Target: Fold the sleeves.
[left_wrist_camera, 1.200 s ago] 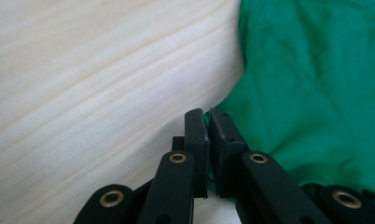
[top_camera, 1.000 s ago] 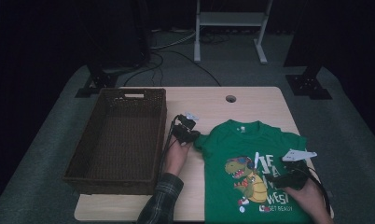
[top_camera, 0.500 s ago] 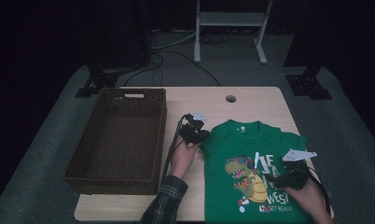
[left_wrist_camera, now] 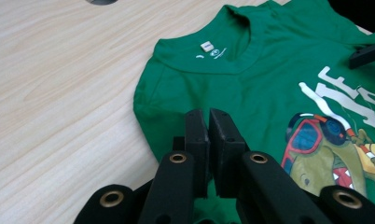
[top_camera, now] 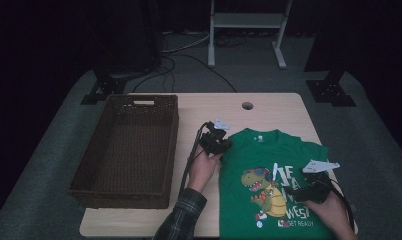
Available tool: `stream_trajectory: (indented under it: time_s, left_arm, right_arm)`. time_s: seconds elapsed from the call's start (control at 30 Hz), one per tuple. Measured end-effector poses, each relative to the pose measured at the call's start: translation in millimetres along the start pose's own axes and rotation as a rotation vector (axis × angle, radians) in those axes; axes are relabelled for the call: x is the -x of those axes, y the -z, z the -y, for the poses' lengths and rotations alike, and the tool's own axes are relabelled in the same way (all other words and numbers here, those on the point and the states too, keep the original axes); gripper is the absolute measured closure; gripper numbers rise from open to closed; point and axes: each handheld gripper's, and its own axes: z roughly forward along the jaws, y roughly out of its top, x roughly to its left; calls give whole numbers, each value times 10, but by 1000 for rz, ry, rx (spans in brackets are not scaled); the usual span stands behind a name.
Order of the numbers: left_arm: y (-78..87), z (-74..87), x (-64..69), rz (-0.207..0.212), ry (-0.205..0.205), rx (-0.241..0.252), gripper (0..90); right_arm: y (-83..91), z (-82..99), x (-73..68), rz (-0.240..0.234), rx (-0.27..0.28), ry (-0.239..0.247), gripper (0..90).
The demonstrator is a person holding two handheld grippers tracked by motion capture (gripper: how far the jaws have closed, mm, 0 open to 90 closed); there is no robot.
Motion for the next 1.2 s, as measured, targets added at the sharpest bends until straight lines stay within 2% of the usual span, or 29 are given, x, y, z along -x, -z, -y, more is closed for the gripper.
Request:
stream_trajectory:
  time_s: [0.53, 0.87, 1.1, 1.2]
  left_arm:
    - [-156, -59, 143, 57, -9, 13, 866]
    - [-349, -24, 174, 98, 9, 36, 865]
    - [-510, 16, 179, 119, 23, 34, 865]
    - [-565, 35, 180, 124, 17, 37, 862]
  right_arm:
    - [0, 0, 1, 0, 1, 1, 0]
    - [0, 0, 1, 0, 0, 1, 0]
    - [-1, 0, 2, 0, 1, 2, 0]
    - [-1, 0, 1, 0, 1, 2, 0]
